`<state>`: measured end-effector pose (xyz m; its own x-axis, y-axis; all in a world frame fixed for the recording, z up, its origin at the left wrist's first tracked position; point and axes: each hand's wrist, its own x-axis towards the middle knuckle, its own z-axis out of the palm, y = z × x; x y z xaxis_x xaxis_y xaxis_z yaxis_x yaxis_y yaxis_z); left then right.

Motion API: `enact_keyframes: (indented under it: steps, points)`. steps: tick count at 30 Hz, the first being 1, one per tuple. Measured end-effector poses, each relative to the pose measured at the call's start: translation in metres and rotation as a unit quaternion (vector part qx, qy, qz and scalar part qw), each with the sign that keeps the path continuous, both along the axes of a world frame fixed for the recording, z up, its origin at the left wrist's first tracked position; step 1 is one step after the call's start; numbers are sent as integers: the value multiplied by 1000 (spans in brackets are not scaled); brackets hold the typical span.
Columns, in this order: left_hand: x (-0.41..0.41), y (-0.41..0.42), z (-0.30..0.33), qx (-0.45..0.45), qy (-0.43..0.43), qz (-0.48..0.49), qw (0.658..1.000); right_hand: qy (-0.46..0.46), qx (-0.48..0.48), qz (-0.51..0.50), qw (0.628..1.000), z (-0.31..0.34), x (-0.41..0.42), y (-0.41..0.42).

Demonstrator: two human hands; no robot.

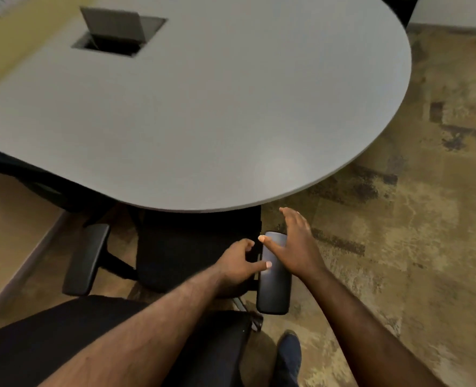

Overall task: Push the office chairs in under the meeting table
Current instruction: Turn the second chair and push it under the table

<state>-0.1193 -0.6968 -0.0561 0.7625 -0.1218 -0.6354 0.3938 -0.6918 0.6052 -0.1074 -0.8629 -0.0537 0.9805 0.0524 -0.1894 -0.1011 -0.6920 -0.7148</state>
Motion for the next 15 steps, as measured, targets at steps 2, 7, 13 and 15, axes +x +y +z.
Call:
enact_keyframes:
  steps: [2, 7, 13, 15]
  points:
    - [-2, 12, 38, 2, -51, -29, 998, -34, -3, 13, 999, 28, -6, 8]
    - [-26, 53, 117, -18, -139, -34, 990, -105, 1, 51, 993, 92, -43, 42]
    - [-81, 131, 183, -6, -238, -24, 971, -186, -36, 117, 975, 154, -105, 89]
    - [-104, 161, 196, 2, -273, -12, 962, -199, -40, 123, 971, 170, -127, 103]
